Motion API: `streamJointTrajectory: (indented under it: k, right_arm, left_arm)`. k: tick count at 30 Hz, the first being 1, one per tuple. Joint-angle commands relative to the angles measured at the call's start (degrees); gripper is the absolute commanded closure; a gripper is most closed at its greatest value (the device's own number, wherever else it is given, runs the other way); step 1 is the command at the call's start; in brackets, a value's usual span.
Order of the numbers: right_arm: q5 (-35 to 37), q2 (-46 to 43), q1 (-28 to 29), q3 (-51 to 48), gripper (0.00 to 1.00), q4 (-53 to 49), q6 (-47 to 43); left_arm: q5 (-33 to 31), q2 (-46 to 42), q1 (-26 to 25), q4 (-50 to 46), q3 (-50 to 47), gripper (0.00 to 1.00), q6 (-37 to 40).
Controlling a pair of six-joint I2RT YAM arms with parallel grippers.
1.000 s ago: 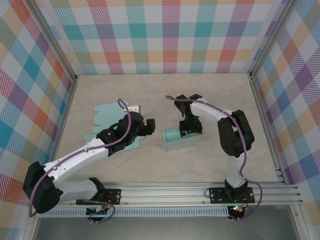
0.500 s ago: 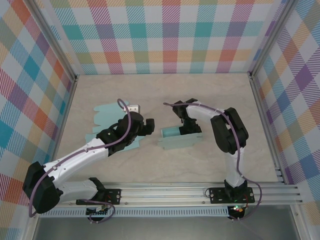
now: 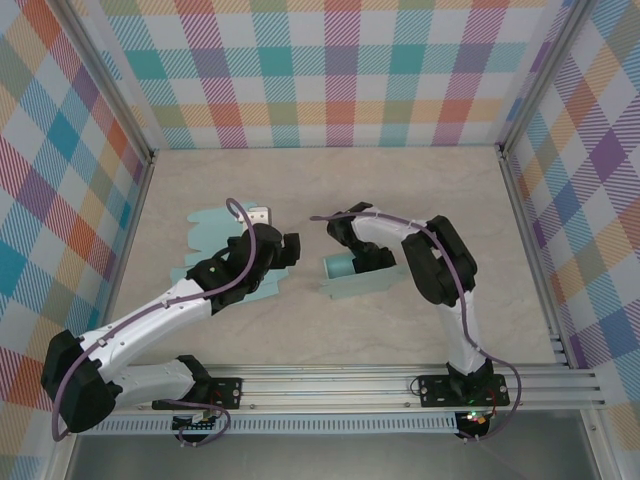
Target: Fold the paper box
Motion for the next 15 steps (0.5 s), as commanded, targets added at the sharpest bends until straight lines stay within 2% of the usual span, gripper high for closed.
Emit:
streamJointTrajectory:
  k: [1,3,8,10,13,15]
  right_arm:
    - [3.4,-0.3,-0.8,-1.7,0.62,5.3,-0.3]
    - [3.5,-3.0,-1.0,-0.5,0.48,4.6,-1.3]
    - [5.4,-9.1,-0.9,4.5,0.34,1.1,-3.3]
    - [6.5,-11.5,-0.9,6.6,0.19,-0.4,-3.6]
    - [7.8,-16.4,-0.9,8.6,0.03,-2.5,-3.3]
    - [8.3,-20.4,-1.0,8.5,0.0,-2.8,-2.7]
  left_arm:
    - [-1.7,-0.1,0.8,-1.7,1.1,0.07,0.2]
    - [-1.2,0.7,1.1,-2.3,1.6,0.07,0.3]
    - [0.5,3.2,2.3,-1.6,2.1,0.07,0.3]
    - [1.1,4.3,3.2,-0.9,2.2,0.07,0.3]
    - [2.1,6.7,4.8,0.0,2.9,0.09,1.0]
    - [3.2,8.7,5.8,1.1,3.7,0.1,1.4]
